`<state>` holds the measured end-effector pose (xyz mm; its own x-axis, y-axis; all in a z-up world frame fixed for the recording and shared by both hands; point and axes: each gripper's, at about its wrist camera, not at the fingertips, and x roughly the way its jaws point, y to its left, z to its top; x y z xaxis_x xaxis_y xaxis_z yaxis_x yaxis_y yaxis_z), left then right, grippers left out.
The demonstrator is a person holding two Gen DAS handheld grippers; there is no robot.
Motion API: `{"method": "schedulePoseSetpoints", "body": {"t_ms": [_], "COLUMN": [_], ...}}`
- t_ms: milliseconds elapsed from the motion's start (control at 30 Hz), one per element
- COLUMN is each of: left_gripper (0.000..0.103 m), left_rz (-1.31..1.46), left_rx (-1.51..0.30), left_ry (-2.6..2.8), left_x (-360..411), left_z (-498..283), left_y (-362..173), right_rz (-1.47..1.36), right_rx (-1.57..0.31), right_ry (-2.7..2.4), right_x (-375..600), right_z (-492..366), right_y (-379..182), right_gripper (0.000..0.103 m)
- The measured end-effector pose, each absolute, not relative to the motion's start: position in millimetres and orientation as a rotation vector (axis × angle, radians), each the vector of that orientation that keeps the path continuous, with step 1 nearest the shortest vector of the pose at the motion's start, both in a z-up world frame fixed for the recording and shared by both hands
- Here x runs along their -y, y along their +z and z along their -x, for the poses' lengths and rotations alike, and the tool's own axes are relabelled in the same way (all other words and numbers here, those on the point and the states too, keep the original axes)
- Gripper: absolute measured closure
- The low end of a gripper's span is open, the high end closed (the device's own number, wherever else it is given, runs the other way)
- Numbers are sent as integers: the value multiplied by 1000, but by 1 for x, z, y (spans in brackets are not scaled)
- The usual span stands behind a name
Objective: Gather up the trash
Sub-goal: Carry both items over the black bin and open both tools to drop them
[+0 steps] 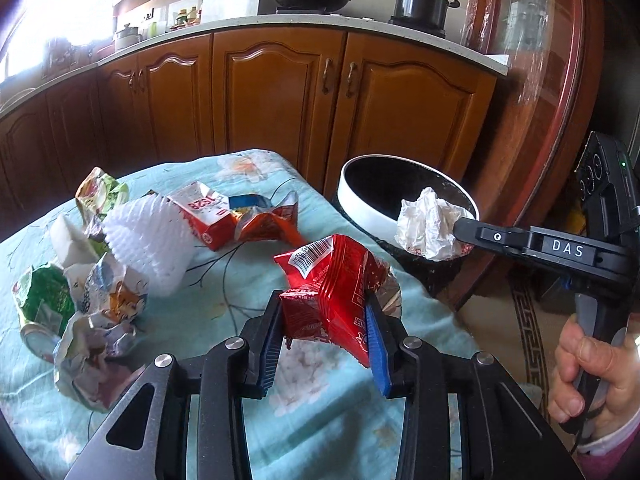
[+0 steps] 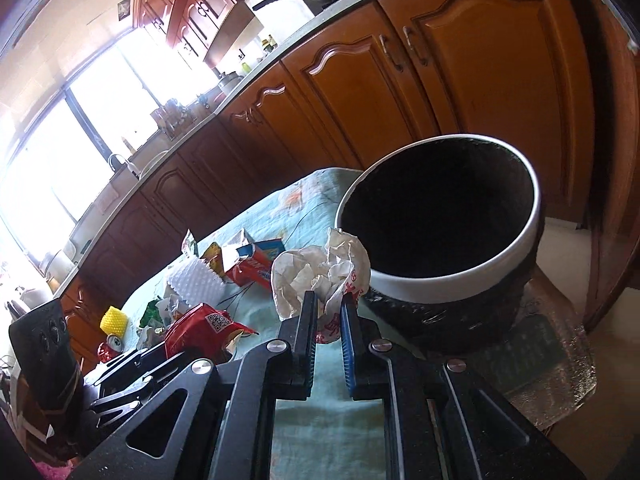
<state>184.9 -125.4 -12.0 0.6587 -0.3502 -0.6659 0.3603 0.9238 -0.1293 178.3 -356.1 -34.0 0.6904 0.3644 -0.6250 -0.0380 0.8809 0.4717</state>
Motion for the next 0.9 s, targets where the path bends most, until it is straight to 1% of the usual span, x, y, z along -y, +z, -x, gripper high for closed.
{"method": "schedulePoseSetpoints", "body": {"t_ms": [433, 833, 900], "left_gripper": [67, 66, 65], "left_rz": [-45, -74, -83], "left_rx": [-775, -810, -816], "left_ry": [-454, -473, -472], "left_x": [186, 234, 242], "left_z": [-261, -332, -343], "left_y": [-10, -15, -19], "right_rz": [-402, -327, -317], "right_rx": [-777, -830, -837], "right_ry": [113, 47, 37], "right_x": [406, 422, 424], "right_z": [-209, -240, -244], "right_y": [-28, -34, -36], "right_gripper": [92, 91, 89]}}
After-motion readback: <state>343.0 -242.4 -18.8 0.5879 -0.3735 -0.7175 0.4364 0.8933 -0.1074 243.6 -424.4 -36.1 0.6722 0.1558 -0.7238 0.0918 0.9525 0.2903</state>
